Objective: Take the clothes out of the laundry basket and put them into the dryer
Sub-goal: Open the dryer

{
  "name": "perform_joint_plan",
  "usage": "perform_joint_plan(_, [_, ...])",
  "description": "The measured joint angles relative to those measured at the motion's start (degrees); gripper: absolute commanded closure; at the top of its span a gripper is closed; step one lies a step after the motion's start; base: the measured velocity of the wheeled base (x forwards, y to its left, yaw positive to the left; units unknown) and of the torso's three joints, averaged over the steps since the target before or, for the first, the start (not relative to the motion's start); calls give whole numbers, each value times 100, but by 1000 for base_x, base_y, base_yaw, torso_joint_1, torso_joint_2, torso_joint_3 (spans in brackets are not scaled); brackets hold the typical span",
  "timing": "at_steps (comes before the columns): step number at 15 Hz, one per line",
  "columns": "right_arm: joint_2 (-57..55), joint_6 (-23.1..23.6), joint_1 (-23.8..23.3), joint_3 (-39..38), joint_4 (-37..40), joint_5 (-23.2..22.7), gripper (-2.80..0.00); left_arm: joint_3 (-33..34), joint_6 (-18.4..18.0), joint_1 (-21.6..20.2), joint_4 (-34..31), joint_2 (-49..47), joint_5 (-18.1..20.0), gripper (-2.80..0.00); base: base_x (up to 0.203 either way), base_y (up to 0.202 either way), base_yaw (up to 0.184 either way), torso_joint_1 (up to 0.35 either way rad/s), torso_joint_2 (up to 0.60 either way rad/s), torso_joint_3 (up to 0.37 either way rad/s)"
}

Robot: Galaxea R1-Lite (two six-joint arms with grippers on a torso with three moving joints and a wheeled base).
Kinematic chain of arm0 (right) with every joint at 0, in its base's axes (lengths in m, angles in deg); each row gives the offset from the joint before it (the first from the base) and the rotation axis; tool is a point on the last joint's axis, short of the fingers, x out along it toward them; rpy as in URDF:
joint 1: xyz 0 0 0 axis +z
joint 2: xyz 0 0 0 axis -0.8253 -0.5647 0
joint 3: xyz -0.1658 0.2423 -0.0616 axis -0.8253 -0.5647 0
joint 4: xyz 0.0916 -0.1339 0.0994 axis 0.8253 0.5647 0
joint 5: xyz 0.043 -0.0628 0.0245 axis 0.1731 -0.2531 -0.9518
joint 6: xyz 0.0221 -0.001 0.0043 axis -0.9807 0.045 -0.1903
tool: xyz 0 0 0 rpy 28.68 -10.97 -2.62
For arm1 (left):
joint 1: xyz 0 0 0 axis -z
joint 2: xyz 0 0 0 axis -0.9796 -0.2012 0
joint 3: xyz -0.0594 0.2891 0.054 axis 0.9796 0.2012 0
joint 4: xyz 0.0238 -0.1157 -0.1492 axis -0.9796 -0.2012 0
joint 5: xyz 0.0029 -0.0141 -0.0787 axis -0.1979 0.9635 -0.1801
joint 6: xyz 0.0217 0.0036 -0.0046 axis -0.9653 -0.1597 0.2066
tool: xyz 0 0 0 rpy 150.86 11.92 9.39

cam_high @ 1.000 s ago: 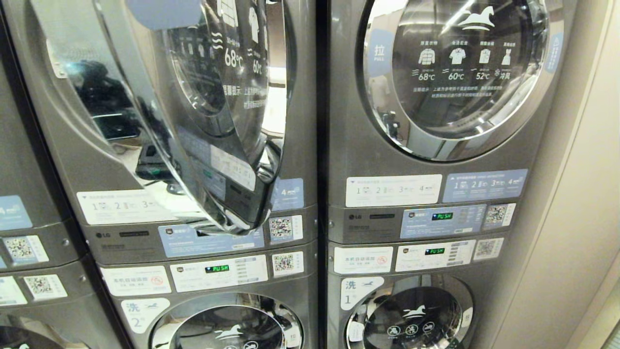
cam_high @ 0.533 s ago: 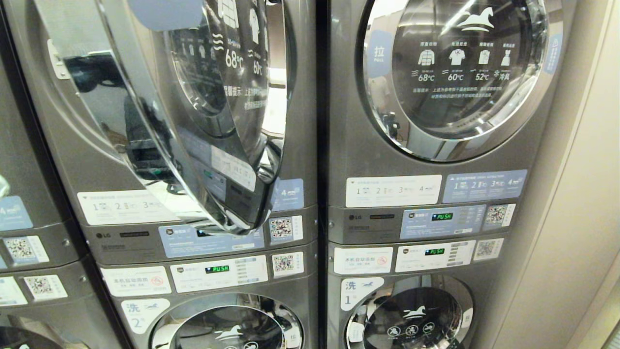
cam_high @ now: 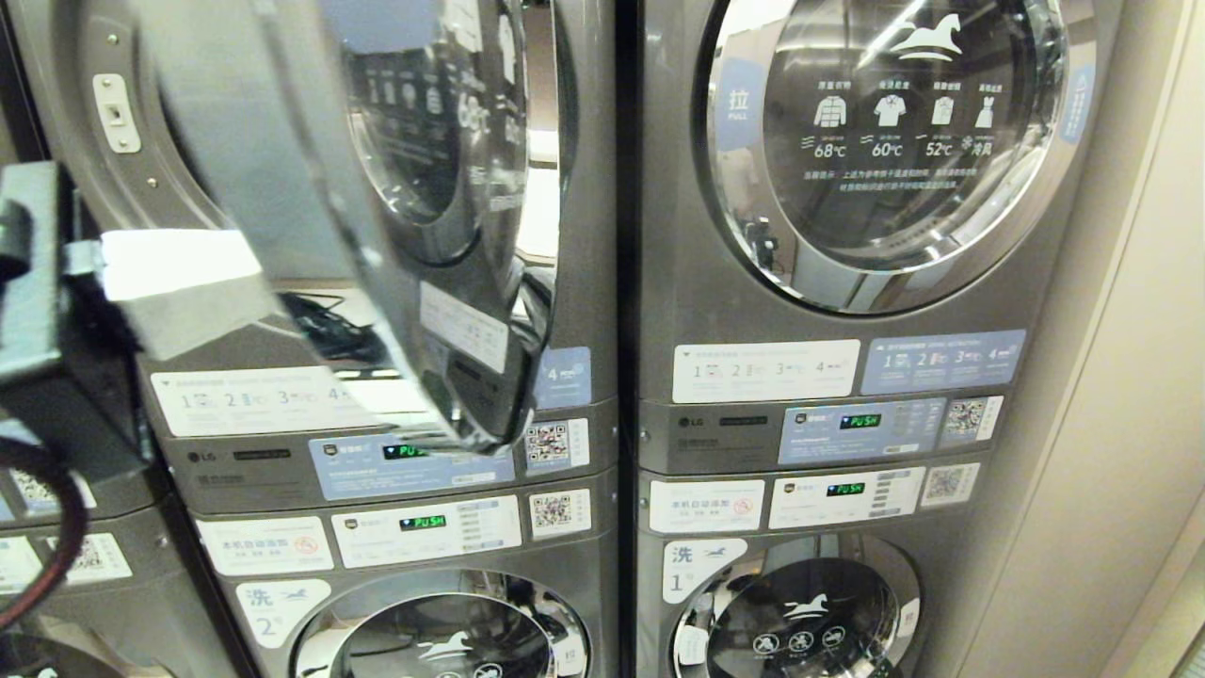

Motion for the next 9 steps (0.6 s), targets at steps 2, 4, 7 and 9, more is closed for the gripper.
perform_joint_plan(2, [0, 0, 0, 0, 0, -1, 0, -291, 5, 698, 390, -452, -350, 0, 0, 0, 0, 0, 0, 0])
perform_joint_plan(4, [0, 0, -3, 0, -4, 4, 0, -442, 34, 1384, 696, -852, -658, 0, 0, 0, 0, 0, 0, 0])
perform_joint_plan(7, [0, -6, -2, 0, -2, 14, 0, -471, 327, 1608, 1366, -1106, -1439, 0, 0, 0, 0, 0, 0, 0])
perform_joint_plan(9, [0, -20, -2, 0, 0, 16, 0, -326, 739, 1294, 1552, -983, -1877, 0, 0, 0, 0, 0, 0, 0])
